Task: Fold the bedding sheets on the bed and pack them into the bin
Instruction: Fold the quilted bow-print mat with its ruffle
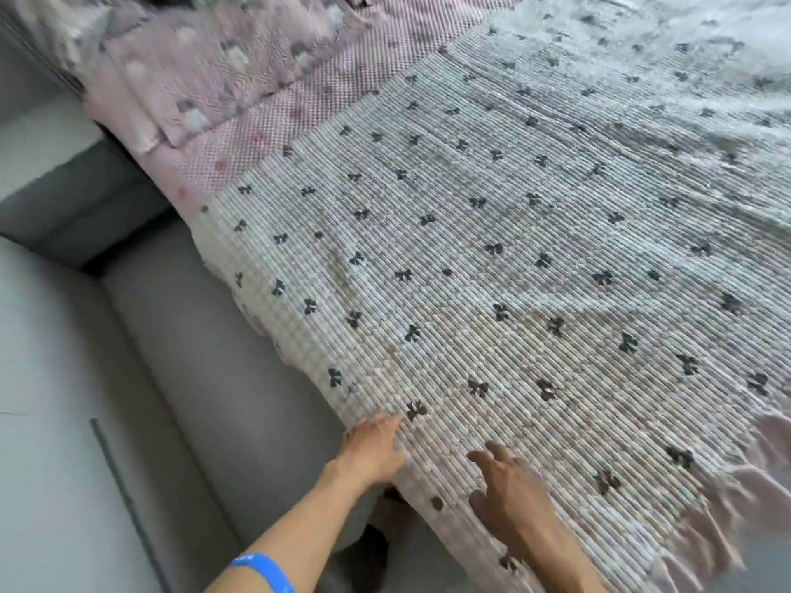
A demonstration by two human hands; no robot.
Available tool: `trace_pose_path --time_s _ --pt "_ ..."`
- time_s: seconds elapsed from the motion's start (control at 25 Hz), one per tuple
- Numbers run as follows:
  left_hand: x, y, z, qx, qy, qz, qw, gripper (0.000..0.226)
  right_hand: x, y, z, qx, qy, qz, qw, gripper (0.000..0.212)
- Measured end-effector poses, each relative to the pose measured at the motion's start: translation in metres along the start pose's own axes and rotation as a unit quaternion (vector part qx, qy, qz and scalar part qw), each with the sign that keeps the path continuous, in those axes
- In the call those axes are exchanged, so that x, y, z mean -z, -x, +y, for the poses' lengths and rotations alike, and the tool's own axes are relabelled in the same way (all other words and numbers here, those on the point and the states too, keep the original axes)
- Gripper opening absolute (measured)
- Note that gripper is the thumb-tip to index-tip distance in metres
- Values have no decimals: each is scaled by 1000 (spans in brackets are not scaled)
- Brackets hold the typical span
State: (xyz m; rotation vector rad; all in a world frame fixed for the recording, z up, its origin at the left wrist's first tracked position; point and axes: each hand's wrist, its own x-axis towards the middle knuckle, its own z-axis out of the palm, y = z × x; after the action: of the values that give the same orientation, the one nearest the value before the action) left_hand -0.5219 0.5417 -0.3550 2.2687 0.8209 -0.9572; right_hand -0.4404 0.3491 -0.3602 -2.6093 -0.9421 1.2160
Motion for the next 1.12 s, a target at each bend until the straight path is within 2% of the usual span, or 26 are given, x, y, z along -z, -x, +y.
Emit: trace_pose_path --time_s 0.12,0.24,0.36,0.48,0.6,0.76,0.88,0.92,1.0,1.12 --pt "56 -18 -27 10 8 52 999 64 44 -33 -66 42 -13 33 999 54" --pt "114 -70 -56 9 14 95 995 68 66 -94 -127 49 -3 49 998 58" --pt "171 -144 -103 2 10 80 997 76 70 -191 -188 28 -17 54 998 58" --pt "223 -206 -200 34 -27 59 997 73 70 -294 -257 8 -26 15 1000 65" --pt "290 -268 -313 119 72 100 985 68 79 -369 -308 -11 -19 17 1000 76" --pt "385 -337 -398 163 148 231 948 73 70 -412 -328 -51 14 19 998 88" --pt "408 -361 -411 163 93 242 952 86 57 -413 -330 -57 40 49 996 89" --pt "410 -364 -409 170 72 251 950 83 56 -414 -332 -62 42 53 996 90" --pt "409 -363 -394 173 47 290 940 59 56 -415 -335 -67 41 51 996 92" --pt "402 -335 -365 72 109 339 932 24 62 -413 -333 -63 17 33 997 90"
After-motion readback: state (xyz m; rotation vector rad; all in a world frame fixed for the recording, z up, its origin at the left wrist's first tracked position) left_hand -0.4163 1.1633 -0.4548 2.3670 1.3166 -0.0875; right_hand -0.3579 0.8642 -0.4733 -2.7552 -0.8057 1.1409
